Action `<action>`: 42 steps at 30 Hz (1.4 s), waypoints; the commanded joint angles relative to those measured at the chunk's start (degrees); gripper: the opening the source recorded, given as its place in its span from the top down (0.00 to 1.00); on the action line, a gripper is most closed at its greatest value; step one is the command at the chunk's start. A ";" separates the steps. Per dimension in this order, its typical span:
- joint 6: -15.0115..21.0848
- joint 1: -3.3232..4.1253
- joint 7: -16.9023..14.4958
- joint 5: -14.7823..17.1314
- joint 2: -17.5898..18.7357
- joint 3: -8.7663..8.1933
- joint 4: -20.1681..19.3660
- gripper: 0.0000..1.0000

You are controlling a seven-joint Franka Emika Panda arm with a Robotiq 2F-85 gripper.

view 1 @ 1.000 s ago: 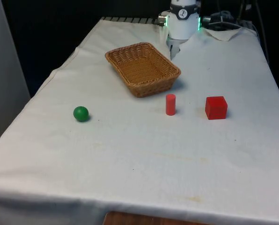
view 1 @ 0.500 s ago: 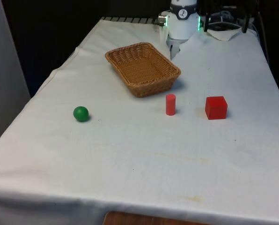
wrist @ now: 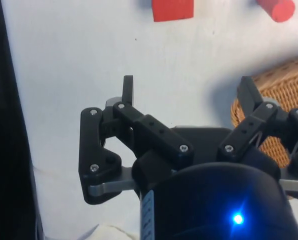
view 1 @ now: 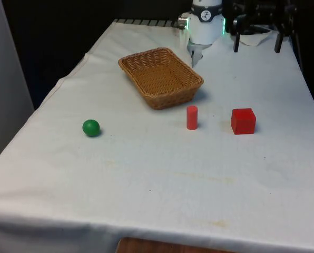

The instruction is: Pick up the object to the left of the cylinder and place it into the basket.

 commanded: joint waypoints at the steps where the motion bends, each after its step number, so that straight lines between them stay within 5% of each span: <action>1: 1.49 0.06 -0.06 0.34 0.34 0.23 -0.46 0.00; 25: 14.38 -0.46 -1.26 1.89 7.79 3.04 -3.67 0.00; 26: 13.52 0.00 -0.40 0.80 7.68 2.46 -3.44 0.00; 29: 15.41 -0.86 -2.69 3.44 8.94 3.15 -3.72 0.00; 35: 16.84 -1.38 -6.36 7.45 10.83 3.15 -3.55 0.00; 36: 15.81 -0.74 -5.16 5.96 10.43 2.46 -3.44 0.00; 37: 16.84 -1.38 -6.36 7.45 10.83 3.15 -3.55 0.00; 42: 18.68 -1.72 -8.94 10.20 12.55 3.27 -3.50 0.00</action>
